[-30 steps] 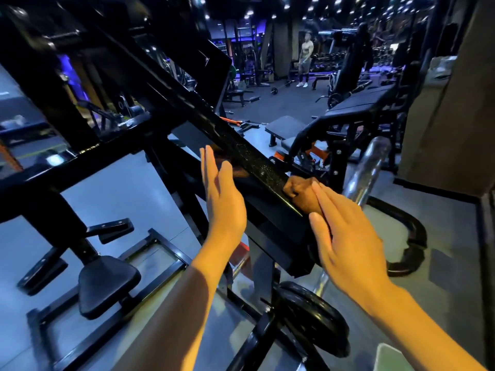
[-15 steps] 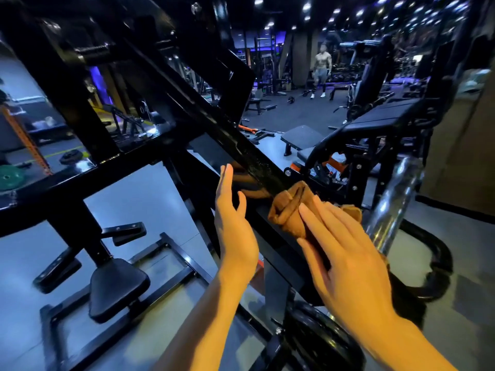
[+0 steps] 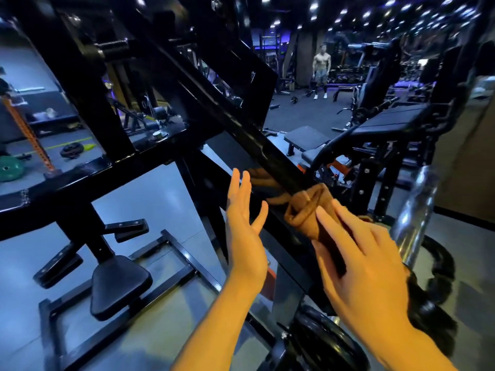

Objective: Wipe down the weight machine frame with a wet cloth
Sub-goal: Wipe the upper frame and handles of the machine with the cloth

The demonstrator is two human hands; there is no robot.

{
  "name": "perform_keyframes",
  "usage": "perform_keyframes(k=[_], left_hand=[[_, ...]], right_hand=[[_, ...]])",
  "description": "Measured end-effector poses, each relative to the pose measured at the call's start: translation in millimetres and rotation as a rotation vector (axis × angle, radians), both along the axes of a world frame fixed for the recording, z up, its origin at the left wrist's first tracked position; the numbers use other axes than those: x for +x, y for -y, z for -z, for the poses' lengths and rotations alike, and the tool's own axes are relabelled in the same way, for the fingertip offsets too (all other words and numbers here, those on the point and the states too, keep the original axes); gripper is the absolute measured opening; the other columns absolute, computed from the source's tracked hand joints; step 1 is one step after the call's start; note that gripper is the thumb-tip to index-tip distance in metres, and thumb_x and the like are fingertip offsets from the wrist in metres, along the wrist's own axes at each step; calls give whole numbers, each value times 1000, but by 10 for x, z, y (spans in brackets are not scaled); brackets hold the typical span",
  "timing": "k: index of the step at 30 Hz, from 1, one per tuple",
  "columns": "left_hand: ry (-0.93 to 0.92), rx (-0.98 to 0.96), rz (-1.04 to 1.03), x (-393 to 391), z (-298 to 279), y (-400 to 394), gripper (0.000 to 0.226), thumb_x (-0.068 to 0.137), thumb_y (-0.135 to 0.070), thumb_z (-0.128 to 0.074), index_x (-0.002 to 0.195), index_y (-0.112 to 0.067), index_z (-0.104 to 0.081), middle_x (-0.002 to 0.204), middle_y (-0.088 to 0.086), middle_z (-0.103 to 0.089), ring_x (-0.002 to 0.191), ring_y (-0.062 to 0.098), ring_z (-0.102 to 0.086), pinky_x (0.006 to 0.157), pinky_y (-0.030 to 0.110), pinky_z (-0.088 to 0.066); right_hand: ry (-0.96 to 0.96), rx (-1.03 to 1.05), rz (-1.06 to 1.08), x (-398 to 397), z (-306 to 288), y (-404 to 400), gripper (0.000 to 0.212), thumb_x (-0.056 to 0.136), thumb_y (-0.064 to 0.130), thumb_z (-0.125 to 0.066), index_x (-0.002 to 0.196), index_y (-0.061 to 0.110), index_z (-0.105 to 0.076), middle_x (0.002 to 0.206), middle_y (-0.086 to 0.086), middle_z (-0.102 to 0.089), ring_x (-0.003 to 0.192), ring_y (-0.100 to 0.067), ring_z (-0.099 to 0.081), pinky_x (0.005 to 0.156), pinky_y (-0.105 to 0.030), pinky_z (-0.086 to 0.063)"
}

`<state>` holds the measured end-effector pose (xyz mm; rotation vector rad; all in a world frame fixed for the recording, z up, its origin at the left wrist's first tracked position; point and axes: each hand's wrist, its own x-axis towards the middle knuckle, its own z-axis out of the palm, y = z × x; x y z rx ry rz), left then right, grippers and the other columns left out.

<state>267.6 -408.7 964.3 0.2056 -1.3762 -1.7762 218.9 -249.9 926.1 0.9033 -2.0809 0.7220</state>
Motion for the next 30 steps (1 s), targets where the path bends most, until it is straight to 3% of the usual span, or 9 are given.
perform_keyframes(k=[3,6,9,12,15,17,23,27,30], left_hand=[[-1,-15,48,20,-13,-30,61,97,-52,-33,156,-36,-35,160,-19,-39,144,-5,-37,118,36,-41],[17,-26,68,22,12,15,50,106,-46,-31,156,-39,-35,158,-25,-39,144,-8,-35,119,34,-40],[62,-66,72,21,31,23,46,113,-39,-24,158,-40,-32,158,-25,-38,141,-10,-37,122,37,-35],[105,-117,11,-3,43,9,47,112,-46,-26,158,-42,-31,162,-26,-31,146,-10,-30,126,40,-25],[137,-169,-2,-55,34,5,65,99,-62,-29,160,-43,-23,164,-33,-16,152,-5,-16,128,42,-17],[138,-189,20,-82,51,13,66,99,-63,-27,161,-43,-19,164,-36,-10,152,-8,-11,129,42,-15],[77,-126,72,-117,62,17,59,105,-51,-28,162,-38,-21,166,-31,-15,150,-12,-14,128,38,-16],[60,-113,49,-127,92,5,48,112,-43,-26,160,-40,-25,164,-34,-18,149,-13,-17,128,40,-18],[73,-122,64,-143,94,2,60,102,-61,-29,159,-45,-23,163,-38,-14,150,-12,-12,128,39,-15]], right_hand=[[17,22,78,-1,-160,239,51,99,32,-63,145,15,-54,141,-11,-53,105,-37,-52,82,-47,-43],[-10,101,113,-75,-444,584,62,105,47,-49,159,20,-36,139,-9,-49,106,-33,-48,80,-45,-42],[12,107,108,-141,-575,732,63,108,57,-40,160,22,-36,156,-5,-42,134,-33,-44,99,-47,-45],[44,108,35,-110,-451,585,63,107,55,-42,160,19,-37,166,-1,-33,150,-26,-35,118,-42,-37],[104,43,26,-28,-262,289,62,103,51,-52,156,19,-45,162,4,-40,146,-20,-43,117,-37,-38],[112,29,44,-9,-264,249,61,101,49,-53,153,18,-48,160,4,-44,141,-22,-48,112,-38,-41],[111,121,53,-204,-661,775,60,107,55,-40,157,22,-41,163,5,-40,134,-28,-47,105,-45,-46],[168,94,3,-140,-480,491,60,105,60,-43,158,30,-39,165,15,-32,132,-22,-48,101,-35,-49],[224,67,50,-18,-248,116,62,102,63,-41,156,31,-42,164,18,-34,132,-19,-50,101,-30,-46]])
